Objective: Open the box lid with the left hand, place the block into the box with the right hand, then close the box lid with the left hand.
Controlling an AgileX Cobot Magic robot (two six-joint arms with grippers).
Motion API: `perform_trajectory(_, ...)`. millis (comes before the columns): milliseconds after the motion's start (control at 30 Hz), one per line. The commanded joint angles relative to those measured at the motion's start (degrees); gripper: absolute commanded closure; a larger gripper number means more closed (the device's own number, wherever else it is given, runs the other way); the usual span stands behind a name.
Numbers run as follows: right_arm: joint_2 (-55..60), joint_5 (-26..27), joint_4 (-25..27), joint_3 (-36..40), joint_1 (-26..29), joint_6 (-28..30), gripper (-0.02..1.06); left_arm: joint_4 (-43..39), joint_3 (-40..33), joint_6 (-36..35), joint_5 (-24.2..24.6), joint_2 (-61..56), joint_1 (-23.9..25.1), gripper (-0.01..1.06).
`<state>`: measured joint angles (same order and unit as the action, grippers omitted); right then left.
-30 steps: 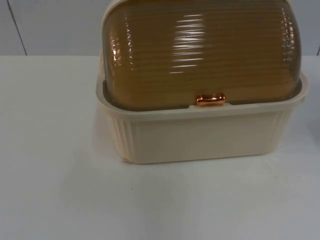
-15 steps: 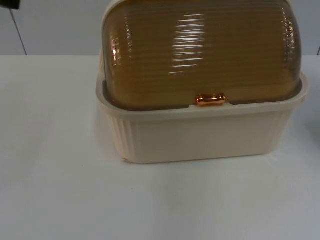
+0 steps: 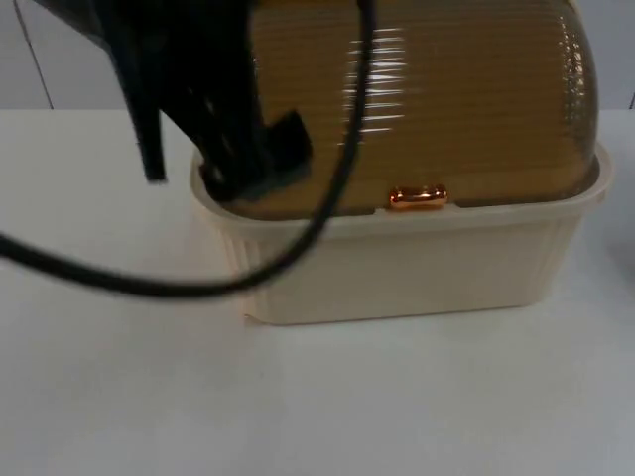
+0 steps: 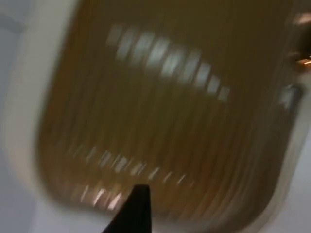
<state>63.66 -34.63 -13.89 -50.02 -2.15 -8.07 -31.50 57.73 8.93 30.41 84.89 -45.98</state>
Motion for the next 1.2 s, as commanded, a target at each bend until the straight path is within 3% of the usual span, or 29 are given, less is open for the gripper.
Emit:
perform_trajectory(0,-0.94,-0.18,-1.02,-0.22,0.38,-0.05,0.00,-9.20,0.28,-0.46,-0.57,2.50,-5.18,0.02)
perform_trajectory(67,-1.32,-0.18,-1.02,-0.22,0.38,-0.05,0.00,-16.43,0.28,-4.09,-0.68,5.76,-9.73,0.02)
perform_trajectory(167,-1.31,-0.07,-1.02,-0.22,0.38,-0.05,0.00,-29.36,0.28,-14.86,-0.56,10.53,-13.40,0.02)
perform_trajectory(200,-1.31,-0.07,-1.02,-0.22,0.38,-0.05,0.00,-29.36,0.28,-14.86,-0.56,10.53,-13.40,0.02)
perform_trajectory(333,-1.31,-0.07,-1.27,-0.22,0.38,-0.05,0.00,-47.90,0.28,-33.31,1.60,15.35,-13.89,0.04)
perform_trajectory(367,-1.31,-0.07,-1.27,-0.22,0.38,-0.05,0.00,-47.90,0.28,-33.31,1.60,15.35,-13.89,0.04)
perform_trajectory(467,-1.31,-0.07,-1.39,-0.22,0.38,-0.05,0.00,-55.56,0.28,-43.26,4.57,17.37,-13.89,0.17)
perform_trajectory(533,-1.31,0.04,-2.86,-0.22,0.38,-0.74,0.00,-55.73,0.28,-44.88,4.64,17.49,-13.89,0.41)
perform_trajectory(567,-1.31,0.04,-2.86,-0.22,0.38,-0.74,0.00,-55.73,0.28,-44.88,4.64,17.49,-13.89,0.41)
perform_trajectory(700,-1.31,0.15,-5.92,-0.22,0.38,-3.76,0.00,-54.24,0.28,-47.82,4.18,17.38,-13.89,0.77)
perform_trajectory(733,-1.31,0.15,-5.92,-0.22,0.38,-3.76,0.00,-54.24,0.28,-47.82,4.18,17.38,-13.89,0.77)
perform_trajectory(833,-1.31,0.39,-5.92,-0.22,0.38,-3.90,0.00,-52.98,0.28,-51.09,1.87,17.38,-13.89,1.00)
perform_trajectory(900,-1.31,0.54,-5.92,-0.22,0.38,-3.90,0.00,-52.84,0.28,-51.44,0.46,17.38,-13.89,1.06)
perform_trajectory(1033,-1.31,0.62,-5.92,-0.22,0.38,-3.90,0.00,-53.46,0.28,-51.44,-7.55,17.38,-13.89,1.05)
perform_trajectory(1167,-1.31,0.62,-5.92,-0.22,0.38,-3.90,0.00,-57.47,0.28,-51.44,-8.83,18.80,-13.89,1.05)
